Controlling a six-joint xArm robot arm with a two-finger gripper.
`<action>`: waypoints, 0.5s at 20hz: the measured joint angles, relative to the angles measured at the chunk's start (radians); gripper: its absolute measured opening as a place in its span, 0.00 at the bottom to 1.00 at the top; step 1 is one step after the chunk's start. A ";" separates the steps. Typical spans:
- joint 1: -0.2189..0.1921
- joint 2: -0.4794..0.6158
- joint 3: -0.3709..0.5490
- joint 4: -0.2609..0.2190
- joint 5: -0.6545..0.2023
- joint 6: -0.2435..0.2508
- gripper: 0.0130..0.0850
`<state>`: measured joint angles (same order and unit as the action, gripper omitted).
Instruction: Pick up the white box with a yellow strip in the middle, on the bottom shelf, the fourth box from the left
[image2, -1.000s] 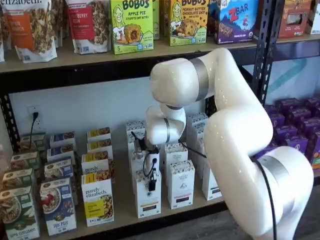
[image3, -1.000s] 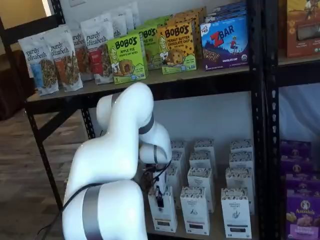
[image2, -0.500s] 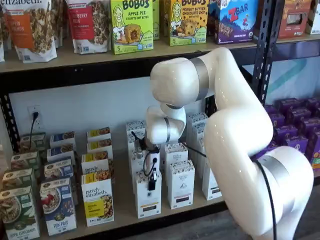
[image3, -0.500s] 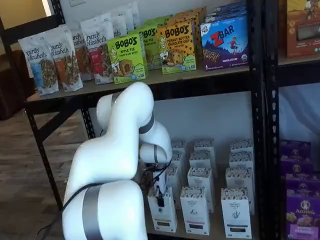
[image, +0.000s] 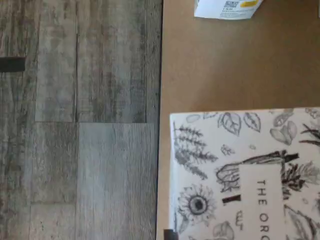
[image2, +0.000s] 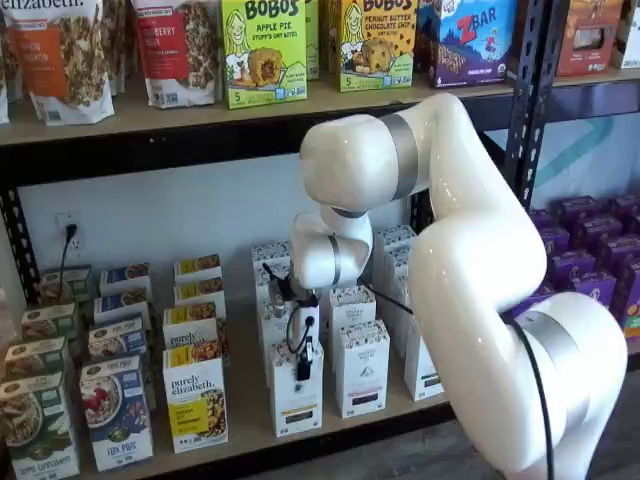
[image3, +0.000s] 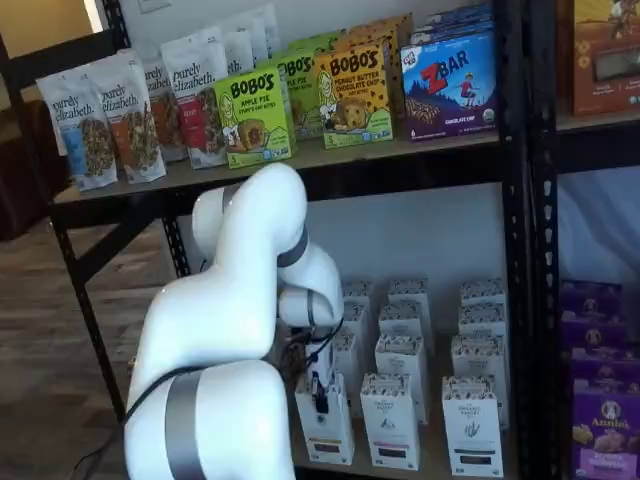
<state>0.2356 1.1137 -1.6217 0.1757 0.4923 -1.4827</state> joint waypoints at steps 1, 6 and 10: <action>0.000 -0.003 0.005 0.008 -0.003 -0.007 0.44; 0.002 -0.013 0.021 0.001 -0.011 0.000 0.44; 0.007 -0.031 0.050 0.018 -0.019 -0.011 0.44</action>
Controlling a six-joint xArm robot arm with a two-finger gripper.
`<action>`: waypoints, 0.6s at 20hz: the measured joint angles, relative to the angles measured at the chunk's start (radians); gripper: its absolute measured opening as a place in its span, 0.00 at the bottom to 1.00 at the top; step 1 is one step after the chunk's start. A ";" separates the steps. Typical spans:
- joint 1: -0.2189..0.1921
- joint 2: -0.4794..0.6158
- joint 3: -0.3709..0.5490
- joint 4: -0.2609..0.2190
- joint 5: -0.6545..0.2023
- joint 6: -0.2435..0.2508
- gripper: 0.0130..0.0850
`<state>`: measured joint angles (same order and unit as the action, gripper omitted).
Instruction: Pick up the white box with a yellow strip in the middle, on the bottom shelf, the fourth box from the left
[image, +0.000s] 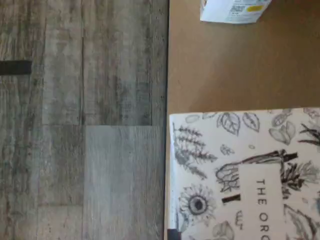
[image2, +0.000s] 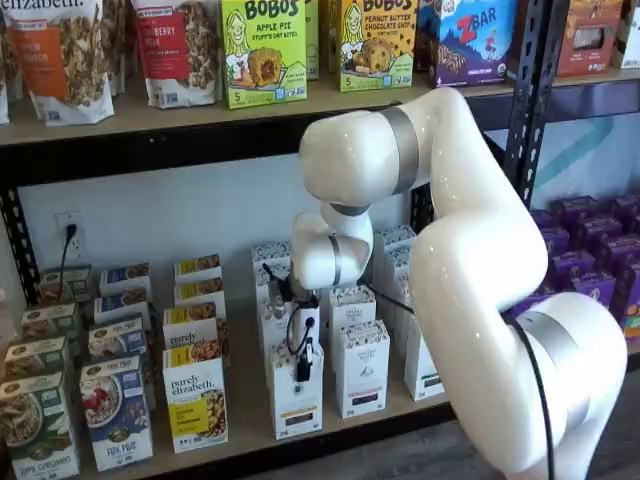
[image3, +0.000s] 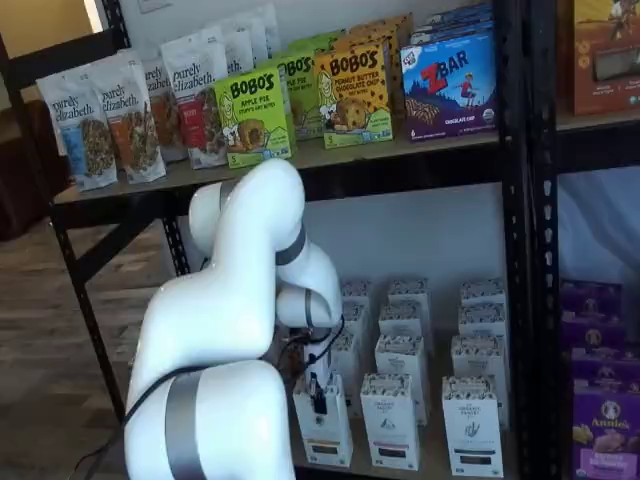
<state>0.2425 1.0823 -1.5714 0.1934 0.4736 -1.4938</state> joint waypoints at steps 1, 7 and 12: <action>0.002 -0.010 0.016 0.010 -0.008 -0.008 0.44; 0.015 -0.074 0.119 0.057 -0.045 -0.041 0.44; 0.032 -0.153 0.254 0.107 -0.103 -0.077 0.44</action>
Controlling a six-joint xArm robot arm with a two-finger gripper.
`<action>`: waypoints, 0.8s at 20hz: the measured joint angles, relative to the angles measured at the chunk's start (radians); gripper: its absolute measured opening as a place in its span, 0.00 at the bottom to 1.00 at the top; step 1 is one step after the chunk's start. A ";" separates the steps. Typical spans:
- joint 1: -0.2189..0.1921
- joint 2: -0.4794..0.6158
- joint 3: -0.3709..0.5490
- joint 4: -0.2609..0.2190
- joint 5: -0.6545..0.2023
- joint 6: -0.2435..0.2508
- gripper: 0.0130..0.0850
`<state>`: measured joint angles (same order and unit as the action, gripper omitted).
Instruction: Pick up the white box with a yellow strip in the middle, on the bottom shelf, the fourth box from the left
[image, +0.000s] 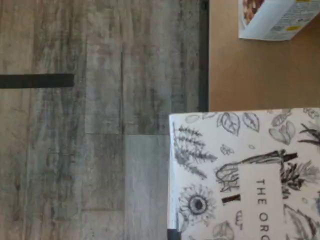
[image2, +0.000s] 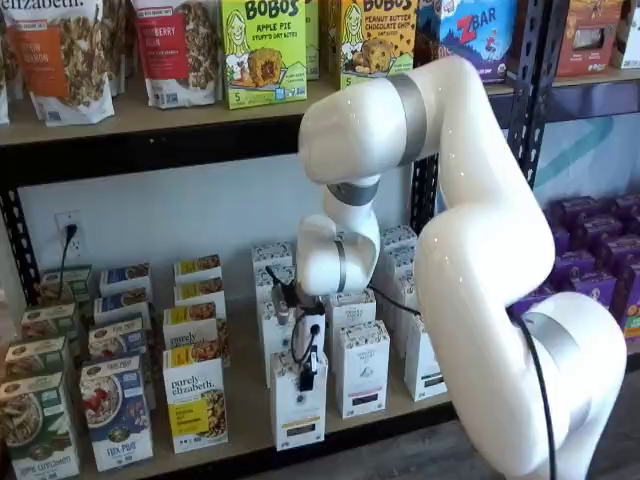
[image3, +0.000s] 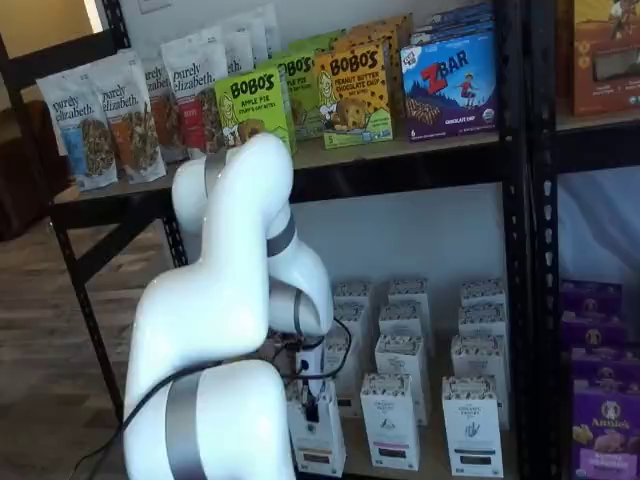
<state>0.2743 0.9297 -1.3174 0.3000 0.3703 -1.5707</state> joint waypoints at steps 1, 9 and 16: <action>0.003 -0.013 0.021 0.011 -0.010 -0.008 0.44; 0.022 -0.132 0.195 0.023 -0.076 -0.007 0.44; 0.049 -0.257 0.352 0.050 -0.110 -0.009 0.44</action>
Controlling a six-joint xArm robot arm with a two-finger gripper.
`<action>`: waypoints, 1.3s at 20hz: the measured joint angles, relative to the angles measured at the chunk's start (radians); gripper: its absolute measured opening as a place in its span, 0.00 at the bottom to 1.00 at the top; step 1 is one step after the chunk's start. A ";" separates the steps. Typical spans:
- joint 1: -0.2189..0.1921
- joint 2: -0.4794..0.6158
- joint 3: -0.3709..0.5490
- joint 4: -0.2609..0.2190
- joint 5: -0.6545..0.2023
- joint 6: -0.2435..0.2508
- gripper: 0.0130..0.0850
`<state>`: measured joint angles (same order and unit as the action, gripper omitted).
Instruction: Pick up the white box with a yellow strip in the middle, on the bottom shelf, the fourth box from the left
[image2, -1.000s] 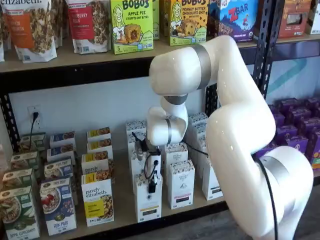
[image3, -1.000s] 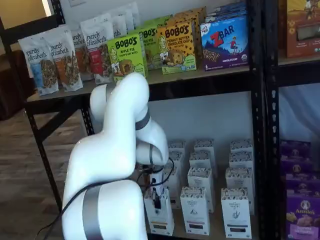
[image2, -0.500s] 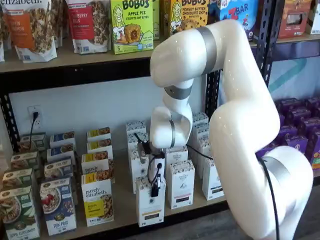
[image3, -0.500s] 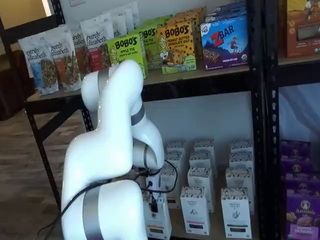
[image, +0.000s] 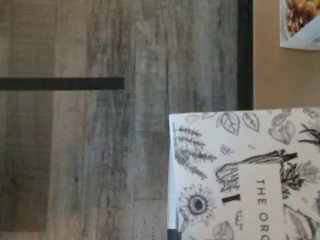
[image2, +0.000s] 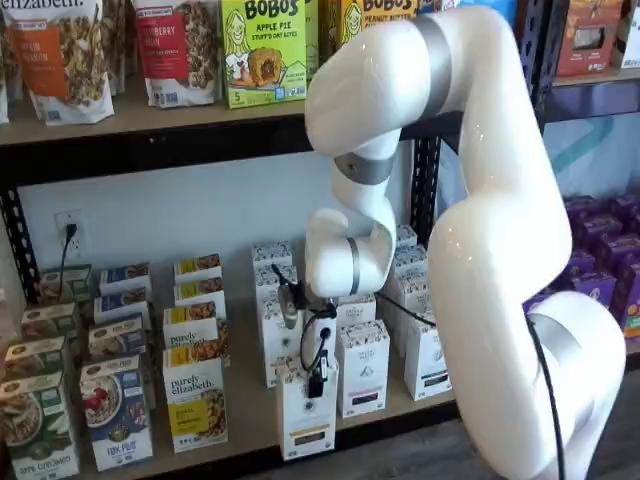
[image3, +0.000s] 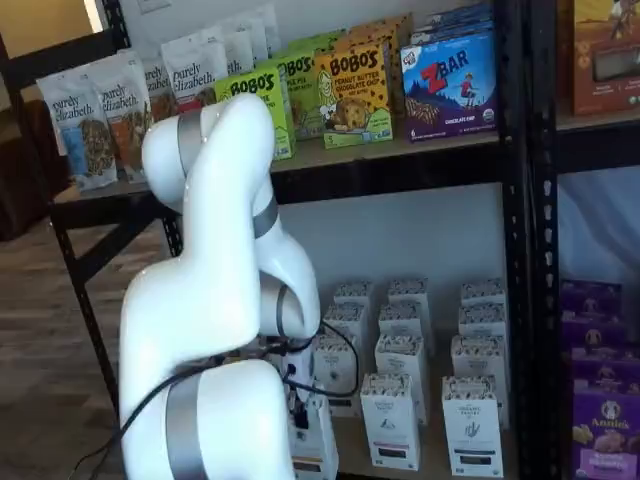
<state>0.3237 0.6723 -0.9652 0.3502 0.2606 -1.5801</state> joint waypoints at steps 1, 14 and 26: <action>0.003 -0.016 0.016 0.003 0.000 0.000 0.44; 0.013 -0.240 0.204 -0.169 0.027 0.180 0.44; -0.009 -0.513 0.320 -0.238 0.219 0.232 0.44</action>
<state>0.3146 0.1591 -0.6450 0.1125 0.4794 -1.3485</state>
